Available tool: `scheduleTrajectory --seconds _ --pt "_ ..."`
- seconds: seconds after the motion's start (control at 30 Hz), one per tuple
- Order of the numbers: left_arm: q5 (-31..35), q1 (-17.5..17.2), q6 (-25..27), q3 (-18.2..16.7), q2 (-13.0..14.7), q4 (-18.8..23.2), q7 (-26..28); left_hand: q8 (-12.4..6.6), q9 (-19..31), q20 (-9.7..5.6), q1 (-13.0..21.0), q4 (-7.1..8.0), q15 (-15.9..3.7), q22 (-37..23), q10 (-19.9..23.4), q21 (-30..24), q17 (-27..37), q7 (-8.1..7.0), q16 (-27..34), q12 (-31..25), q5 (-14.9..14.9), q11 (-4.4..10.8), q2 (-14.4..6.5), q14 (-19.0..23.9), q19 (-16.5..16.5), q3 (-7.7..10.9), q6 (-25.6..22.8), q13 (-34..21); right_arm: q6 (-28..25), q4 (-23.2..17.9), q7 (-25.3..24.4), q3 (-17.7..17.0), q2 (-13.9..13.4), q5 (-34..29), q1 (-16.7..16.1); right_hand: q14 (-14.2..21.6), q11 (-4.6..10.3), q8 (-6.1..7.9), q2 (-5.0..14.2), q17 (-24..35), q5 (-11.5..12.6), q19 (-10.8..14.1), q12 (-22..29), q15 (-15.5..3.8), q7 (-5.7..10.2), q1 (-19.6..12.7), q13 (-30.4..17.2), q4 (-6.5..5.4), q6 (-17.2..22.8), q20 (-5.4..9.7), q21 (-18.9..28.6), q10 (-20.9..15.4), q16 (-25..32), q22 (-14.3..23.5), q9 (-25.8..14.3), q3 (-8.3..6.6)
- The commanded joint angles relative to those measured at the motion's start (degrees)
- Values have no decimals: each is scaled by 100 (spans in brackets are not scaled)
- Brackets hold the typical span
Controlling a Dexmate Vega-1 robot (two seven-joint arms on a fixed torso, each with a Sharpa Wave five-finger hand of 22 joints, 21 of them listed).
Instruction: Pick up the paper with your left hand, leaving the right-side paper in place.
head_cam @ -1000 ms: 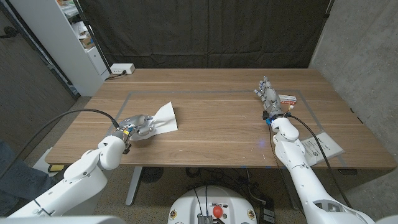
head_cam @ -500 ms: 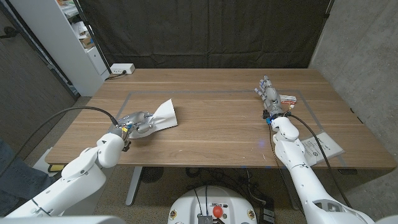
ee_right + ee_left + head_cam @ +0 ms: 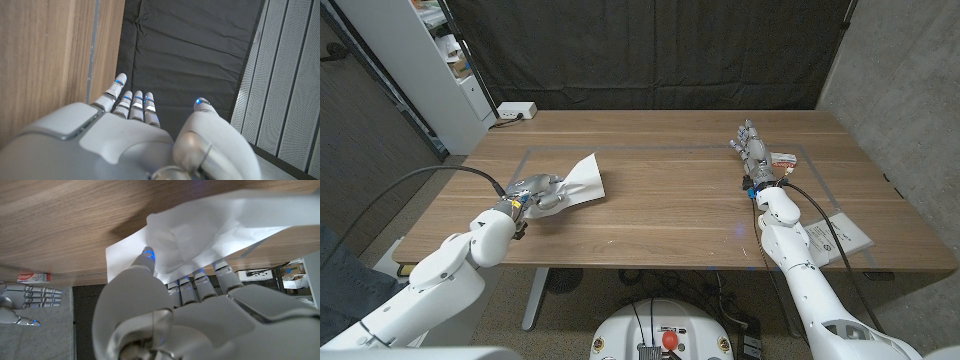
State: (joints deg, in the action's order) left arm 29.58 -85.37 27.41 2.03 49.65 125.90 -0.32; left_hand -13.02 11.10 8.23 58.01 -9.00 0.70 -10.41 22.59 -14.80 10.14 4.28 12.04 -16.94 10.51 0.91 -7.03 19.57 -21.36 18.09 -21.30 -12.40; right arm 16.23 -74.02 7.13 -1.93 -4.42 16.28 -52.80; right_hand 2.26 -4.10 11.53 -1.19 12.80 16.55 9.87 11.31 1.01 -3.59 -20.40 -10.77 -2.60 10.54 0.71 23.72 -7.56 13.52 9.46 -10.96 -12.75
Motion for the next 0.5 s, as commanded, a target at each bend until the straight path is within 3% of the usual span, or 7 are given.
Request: scheduleTrajectory --seconds 0.03,0.5 --pt "85 -168 -100 -301 22 248 -227 19 12 42 -12 29 24 0 -6 56 10 -20 -24 20 -32 -18 46 10 31 -27 -37 -22 10 -102 -18 2 -11 23 -55 54 -21 -16 52 12 22 87 10 23 23 10 -22 35 17 2 -22 4 -5 20 -1 -9" --pt "241 -326 -311 -609 -75 440 -422 66 12 69 9 32 47 0 -61 106 14 -7 -56 72 -29 -20 25 -46 88 -43 22 -25 -41 -259 -90 36 -39 19 -132 57 -12 -18 57 13 22 101 9 18 22 13 -22 40 14 8 -54 2 -10 21 -1 -3"
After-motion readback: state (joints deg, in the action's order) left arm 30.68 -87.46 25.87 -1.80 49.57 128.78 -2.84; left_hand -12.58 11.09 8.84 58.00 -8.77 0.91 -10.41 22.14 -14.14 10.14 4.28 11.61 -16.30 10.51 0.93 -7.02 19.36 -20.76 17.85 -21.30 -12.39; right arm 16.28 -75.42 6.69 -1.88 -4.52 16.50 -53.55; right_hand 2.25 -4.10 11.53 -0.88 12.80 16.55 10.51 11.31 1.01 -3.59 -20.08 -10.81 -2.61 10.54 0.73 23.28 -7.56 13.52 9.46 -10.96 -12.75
